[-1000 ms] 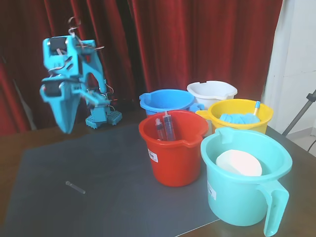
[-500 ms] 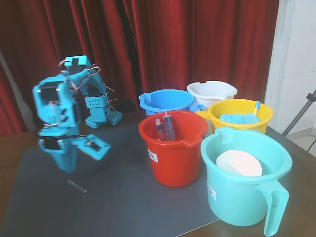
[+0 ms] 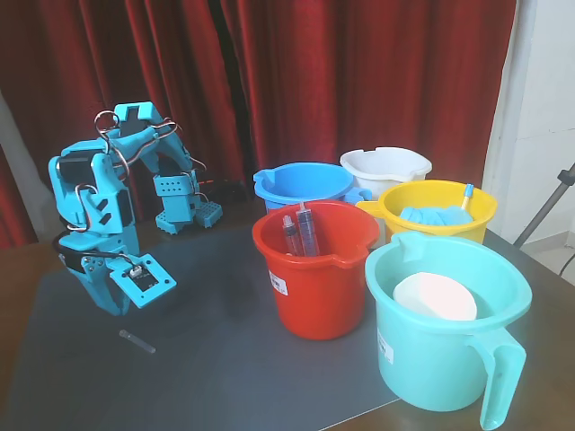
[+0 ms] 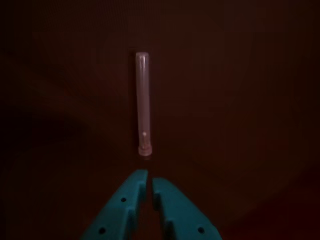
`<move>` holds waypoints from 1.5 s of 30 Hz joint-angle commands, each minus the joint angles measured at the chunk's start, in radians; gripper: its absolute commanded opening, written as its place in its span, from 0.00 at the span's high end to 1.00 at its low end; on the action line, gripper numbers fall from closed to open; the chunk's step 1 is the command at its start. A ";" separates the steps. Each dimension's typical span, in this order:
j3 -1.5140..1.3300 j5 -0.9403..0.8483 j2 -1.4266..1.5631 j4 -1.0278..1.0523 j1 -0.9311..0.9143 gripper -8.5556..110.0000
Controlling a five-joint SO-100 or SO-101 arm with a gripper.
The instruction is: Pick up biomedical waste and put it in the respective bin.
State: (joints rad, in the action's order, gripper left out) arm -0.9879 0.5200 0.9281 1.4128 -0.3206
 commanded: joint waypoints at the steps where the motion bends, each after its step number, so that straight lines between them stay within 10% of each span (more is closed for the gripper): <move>1: 0.040 0.014 0.008 -0.006 0.002 0.92; 9: 0.032 0.006 -0.002 -0.060 0.021 0.72; 45: 0.100 -0.031 -0.147 0.015 0.097 0.72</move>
State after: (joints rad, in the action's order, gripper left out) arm -0.9296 0.4863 0.7655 1.4450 -0.2332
